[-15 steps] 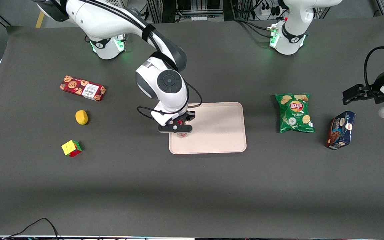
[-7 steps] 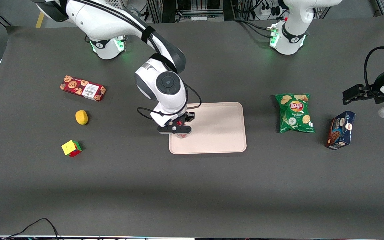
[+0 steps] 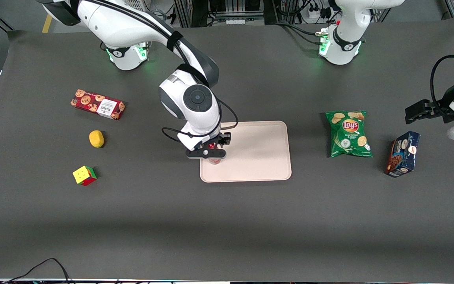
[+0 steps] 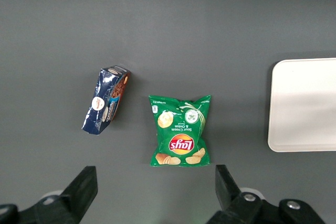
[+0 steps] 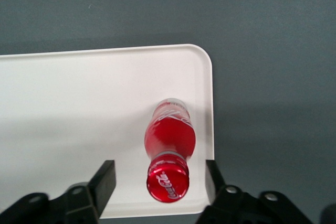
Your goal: Place coke bottle on tray
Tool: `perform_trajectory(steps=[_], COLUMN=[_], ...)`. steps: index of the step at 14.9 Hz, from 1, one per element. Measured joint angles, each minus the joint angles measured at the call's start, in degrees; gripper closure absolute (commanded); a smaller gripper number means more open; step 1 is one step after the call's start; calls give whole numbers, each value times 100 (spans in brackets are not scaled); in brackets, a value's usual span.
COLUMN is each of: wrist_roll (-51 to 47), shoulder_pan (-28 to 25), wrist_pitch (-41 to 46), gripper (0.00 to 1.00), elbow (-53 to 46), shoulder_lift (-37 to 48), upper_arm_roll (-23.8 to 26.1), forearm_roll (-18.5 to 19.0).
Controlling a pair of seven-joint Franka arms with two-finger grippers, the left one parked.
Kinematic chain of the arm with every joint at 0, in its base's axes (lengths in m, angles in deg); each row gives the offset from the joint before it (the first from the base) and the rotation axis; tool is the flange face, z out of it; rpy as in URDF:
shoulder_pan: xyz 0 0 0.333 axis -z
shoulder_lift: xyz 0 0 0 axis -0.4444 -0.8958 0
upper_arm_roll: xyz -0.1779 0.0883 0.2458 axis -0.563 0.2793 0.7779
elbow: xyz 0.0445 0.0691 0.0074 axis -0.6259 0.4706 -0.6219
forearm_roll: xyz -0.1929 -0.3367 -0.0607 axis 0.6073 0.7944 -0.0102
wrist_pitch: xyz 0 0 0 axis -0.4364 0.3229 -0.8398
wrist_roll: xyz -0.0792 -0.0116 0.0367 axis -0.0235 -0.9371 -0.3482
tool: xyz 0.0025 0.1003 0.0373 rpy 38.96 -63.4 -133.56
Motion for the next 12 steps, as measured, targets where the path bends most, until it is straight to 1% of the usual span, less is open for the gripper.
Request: perform_trajectory(steps=[3, 5, 8, 10, 12], wrist_roll=[-12, -14, 183, 592, 1223], shoulder_pan=[92, 300, 811, 1234, 1674], wrist_pitch=[-5, 2, 266, 512, 870], gripper=[0, 0, 0, 0, 0], elbow=[-4, -19, -13, 147, 418], shoulder_lift=[46, 210, 790, 1364, 1970], upper_arm_roll=[3, 8, 24, 32, 23], forearm_roll=[0, -71, -645, -855, -1022])
